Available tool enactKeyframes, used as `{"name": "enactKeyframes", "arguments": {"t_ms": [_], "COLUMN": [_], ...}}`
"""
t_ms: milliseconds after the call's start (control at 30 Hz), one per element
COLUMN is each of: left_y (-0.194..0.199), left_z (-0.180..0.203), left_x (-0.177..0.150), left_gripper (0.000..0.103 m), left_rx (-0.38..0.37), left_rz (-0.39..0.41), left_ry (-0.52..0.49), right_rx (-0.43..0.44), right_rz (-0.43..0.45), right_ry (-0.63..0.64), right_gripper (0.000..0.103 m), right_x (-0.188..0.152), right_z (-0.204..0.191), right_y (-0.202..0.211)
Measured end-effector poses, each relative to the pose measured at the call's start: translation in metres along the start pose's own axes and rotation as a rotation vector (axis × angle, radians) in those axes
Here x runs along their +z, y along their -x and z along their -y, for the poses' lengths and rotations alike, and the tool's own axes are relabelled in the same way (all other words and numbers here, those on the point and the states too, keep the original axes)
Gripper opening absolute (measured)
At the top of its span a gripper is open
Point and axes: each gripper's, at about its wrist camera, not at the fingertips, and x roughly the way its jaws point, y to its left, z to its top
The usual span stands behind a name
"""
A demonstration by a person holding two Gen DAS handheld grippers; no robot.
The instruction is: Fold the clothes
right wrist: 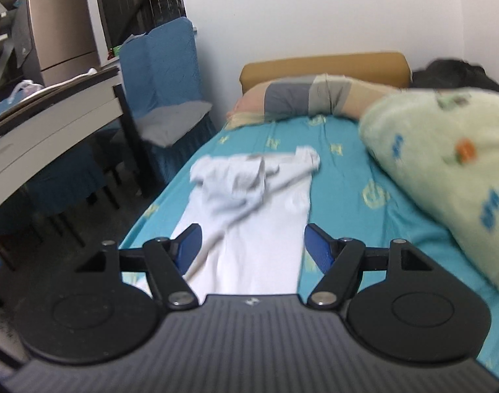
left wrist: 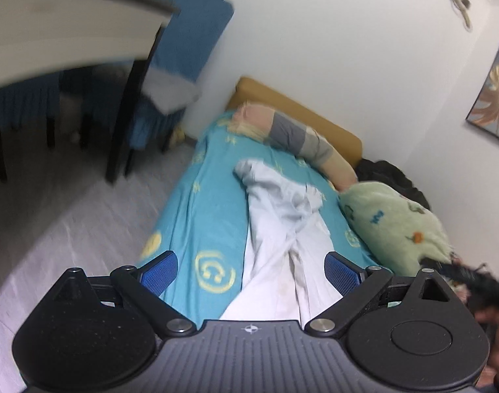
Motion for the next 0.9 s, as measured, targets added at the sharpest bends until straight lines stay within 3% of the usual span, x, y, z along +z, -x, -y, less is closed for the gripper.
{"name": "enactKeyframes", "arguments": {"t_ms": [200, 367, 500, 600, 667, 733, 800, 900], "left_y": [-0.023, -0.049, -0.083, -0.104, -0.107, -0.107, -0.109, -0.105], "left_z": [-0.065, -0.072, -0.075, -0.085, -0.086, -0.084, -0.073, -0.044], "left_x": [-0.018, -0.045, -0.067, -0.078, -0.081, -0.082, -0.083, -0.080], "left_gripper": [0.085, 0.076, 0.067, 0.061, 0.061, 0.047, 0.008, 0.004], "left_rx": [-0.100, -0.191, -0.141, -0.050, -0.058, -0.088, -0.095, -0.080], "left_rz": [-0.089, -0.203, -0.305, -0.383, -0.403, -0.419, -0.470, -0.489], "left_ry": [0.140, 0.098, 0.091, 0.099, 0.093, 0.071, 0.004, -0.141], "right_rx": [0.021, -0.001, 0.037, 0.023, 0.004, -0.001, 0.018, 0.038], "right_rz": [-0.037, -0.073, -0.102, -0.114, -0.116, -0.117, -0.116, -0.109], "right_ry": [-0.122, -0.134, -0.145, -0.081, -0.028, 0.009, 0.016, 0.030], "right_gripper": [0.071, 0.072, 0.072, 0.071, 0.071, 0.071, 0.071, 0.071], "right_x": [-0.054, -0.065, -0.068, -0.070, -0.071, -0.072, -0.072, -0.072], "right_z": [0.032, 0.038, 0.036, 0.027, 0.021, 0.015, 0.012, 0.008], "right_y": [0.045, 0.036, 0.024, 0.020, 0.018, 0.018, 0.019, 0.022]}}
